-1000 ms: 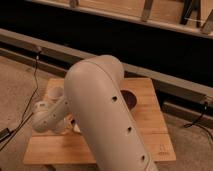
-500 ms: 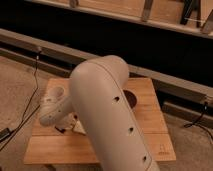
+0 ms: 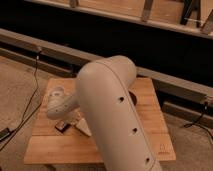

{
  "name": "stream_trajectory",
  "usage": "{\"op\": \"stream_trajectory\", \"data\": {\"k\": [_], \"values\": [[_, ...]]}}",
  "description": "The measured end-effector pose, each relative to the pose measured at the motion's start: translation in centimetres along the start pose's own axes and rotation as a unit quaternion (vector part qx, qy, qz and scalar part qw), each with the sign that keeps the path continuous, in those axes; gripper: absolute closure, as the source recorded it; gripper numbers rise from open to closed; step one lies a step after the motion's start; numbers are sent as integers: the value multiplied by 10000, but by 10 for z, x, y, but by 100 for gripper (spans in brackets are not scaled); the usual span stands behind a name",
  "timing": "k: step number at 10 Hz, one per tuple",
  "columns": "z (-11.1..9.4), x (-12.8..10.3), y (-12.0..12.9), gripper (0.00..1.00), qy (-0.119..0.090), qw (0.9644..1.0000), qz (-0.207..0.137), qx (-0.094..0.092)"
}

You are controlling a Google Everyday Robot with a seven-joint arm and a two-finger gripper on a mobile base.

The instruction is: Push the eraser across the table

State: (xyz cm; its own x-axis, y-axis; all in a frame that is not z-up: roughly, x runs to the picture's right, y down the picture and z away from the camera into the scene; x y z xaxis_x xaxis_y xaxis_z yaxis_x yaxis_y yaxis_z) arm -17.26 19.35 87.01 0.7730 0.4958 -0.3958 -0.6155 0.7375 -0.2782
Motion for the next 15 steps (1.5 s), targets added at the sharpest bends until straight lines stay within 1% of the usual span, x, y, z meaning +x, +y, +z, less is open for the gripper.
{"op": "stream_trajectory", "data": {"k": [3,5,9,12,15], "values": [[-2,-4,-1,100,-93,9999,-5,-55],[-9,-10,10,100,-200,9997,-89,-130],[-17,-12,25,100,-298,9990,-219,-237],[-19,-14,36,100,-352,9985,-339,-240],[-18,-21,47,100,-414,9977,-483,-222]]}}
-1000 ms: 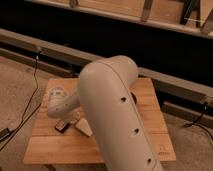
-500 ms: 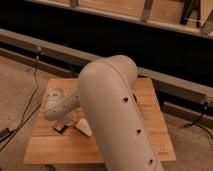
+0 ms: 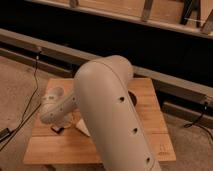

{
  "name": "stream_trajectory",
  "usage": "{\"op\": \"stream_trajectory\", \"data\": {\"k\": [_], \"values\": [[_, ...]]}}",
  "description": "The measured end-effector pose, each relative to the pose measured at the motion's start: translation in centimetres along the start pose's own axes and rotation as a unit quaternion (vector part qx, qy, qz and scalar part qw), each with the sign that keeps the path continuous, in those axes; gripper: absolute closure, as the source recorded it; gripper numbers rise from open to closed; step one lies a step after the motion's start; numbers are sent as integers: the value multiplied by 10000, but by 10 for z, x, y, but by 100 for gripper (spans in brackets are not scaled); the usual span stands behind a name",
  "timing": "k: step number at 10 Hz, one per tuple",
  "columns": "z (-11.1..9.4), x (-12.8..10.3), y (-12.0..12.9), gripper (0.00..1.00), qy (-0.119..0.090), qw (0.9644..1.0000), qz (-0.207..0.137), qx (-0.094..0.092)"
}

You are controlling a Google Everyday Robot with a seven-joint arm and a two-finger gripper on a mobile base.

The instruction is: Push the eraser across the table

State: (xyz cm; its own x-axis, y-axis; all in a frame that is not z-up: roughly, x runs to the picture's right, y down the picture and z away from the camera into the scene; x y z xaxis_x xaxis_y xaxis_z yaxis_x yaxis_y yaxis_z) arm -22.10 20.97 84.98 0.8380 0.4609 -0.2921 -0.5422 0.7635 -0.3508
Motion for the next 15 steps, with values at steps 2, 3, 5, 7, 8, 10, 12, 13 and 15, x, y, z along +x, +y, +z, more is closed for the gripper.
{"op": "stream_trajectory", "data": {"k": [2,3,5,7,8,10,12,13,15], "values": [[1,-10,7,100,-68,9999,-147,45],[1,-14,10,100,-110,9997,-197,46],[0,-25,17,100,-220,9993,-310,38],[-2,-36,23,100,-321,9986,-414,15],[-3,-41,27,100,-370,9982,-464,2],[-5,-54,37,100,-468,9972,-575,-33],[-7,-65,48,100,-544,9961,-684,-77],[-8,-72,55,100,-590,9954,-747,-111],[-13,-89,75,100,-683,9935,-897,-184]]}}
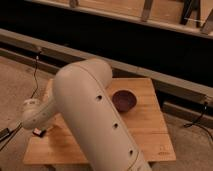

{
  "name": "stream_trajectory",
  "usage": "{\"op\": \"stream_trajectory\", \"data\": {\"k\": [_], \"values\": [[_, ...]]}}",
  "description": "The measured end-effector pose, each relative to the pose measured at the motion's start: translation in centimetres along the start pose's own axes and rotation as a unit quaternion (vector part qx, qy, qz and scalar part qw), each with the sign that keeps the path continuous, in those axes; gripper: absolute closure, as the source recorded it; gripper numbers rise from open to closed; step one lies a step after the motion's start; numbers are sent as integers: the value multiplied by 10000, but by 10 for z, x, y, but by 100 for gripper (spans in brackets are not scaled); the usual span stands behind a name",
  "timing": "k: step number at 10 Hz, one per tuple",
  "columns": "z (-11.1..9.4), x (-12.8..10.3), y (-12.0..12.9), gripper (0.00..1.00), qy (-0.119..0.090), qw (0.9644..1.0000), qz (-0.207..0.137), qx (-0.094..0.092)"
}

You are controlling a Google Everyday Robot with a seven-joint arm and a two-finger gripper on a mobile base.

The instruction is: Push the eraser across the table

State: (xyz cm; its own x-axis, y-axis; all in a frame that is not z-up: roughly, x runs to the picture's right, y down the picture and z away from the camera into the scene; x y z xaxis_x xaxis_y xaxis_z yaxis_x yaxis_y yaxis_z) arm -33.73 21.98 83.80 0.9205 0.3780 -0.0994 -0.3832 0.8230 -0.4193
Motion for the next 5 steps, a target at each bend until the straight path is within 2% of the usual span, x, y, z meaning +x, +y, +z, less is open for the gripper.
{"op": "stream_trajectory", "data": {"k": [5], "values": [[-4,-51,38,100,-225,9991,-318,-138]]}}
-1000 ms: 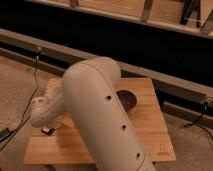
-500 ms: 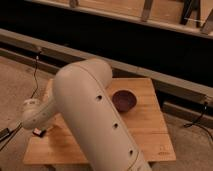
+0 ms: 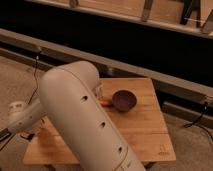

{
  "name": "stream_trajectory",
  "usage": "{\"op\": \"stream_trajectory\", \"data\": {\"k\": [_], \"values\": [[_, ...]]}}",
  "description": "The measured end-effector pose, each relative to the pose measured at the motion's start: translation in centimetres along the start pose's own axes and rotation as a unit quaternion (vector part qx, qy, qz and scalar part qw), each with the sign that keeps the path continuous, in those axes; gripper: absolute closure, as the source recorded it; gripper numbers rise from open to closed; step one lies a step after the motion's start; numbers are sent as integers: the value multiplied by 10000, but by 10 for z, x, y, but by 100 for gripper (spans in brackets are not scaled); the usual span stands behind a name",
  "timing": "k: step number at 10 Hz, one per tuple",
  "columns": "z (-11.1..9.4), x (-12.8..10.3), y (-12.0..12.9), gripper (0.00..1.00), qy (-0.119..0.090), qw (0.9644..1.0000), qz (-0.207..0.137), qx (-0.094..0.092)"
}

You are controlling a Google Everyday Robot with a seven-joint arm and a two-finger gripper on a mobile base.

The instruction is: Push the eraser across the table

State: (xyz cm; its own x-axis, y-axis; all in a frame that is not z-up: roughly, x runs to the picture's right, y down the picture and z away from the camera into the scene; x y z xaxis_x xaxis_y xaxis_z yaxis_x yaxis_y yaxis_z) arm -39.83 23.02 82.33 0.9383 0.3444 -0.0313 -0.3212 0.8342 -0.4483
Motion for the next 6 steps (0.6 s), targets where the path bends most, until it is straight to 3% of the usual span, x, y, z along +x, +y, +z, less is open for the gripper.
{"op": "stream_trajectory", "data": {"k": [6], "values": [[-12,-55,43,100,-363,9984,-281,-320]]}}
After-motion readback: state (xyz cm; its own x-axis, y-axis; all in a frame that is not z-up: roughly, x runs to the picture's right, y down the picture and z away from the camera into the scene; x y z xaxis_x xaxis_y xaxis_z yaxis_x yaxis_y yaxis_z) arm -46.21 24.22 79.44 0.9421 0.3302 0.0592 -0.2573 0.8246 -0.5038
